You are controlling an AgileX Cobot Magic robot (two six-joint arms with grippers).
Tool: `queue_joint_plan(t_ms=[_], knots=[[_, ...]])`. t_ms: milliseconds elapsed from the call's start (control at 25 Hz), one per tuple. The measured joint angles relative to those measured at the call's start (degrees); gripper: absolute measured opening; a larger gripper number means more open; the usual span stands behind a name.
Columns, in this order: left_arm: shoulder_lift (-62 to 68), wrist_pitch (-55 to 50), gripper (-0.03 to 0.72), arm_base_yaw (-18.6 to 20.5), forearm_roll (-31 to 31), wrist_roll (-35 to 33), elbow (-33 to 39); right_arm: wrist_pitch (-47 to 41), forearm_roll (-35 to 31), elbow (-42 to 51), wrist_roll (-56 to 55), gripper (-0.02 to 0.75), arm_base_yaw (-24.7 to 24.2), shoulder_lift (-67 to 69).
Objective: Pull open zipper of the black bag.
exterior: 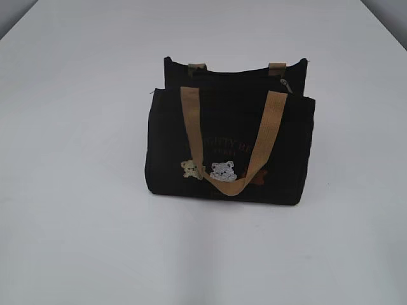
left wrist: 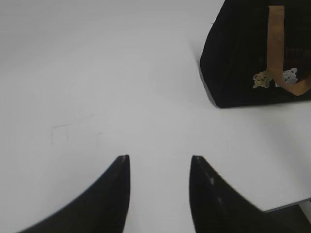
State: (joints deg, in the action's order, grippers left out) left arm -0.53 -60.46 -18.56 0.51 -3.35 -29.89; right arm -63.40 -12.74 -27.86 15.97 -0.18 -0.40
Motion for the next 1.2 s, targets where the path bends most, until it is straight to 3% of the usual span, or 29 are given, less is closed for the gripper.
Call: queue_joint_plan(t_ms=[320, 560, 640, 1200], knots=[[0.0, 0.0, 0.309, 1.2, -0.1, 0.0, 0.0, 0.0, -0.1, 0.0, 0.0, 0.233, 0.0, 0.0], [0.0, 0.0, 0.309, 14.2, 0.2, -0.1, 0.0, 0.0, -0.1, 0.0, 0.0, 0.233, 0.0, 0.0], [0.0, 0.0, 0.309, 16.8, -0.2, -0.1, 0.0, 0.0, -0.1, 0.0, 0.0, 0.233, 0.0, 0.0], [0.0, 0.0, 0.309, 17.7, -0.5, -0.1, 0.0, 0.0, -0.6, 0.0, 0.0, 0.233, 0.0, 0.0]])
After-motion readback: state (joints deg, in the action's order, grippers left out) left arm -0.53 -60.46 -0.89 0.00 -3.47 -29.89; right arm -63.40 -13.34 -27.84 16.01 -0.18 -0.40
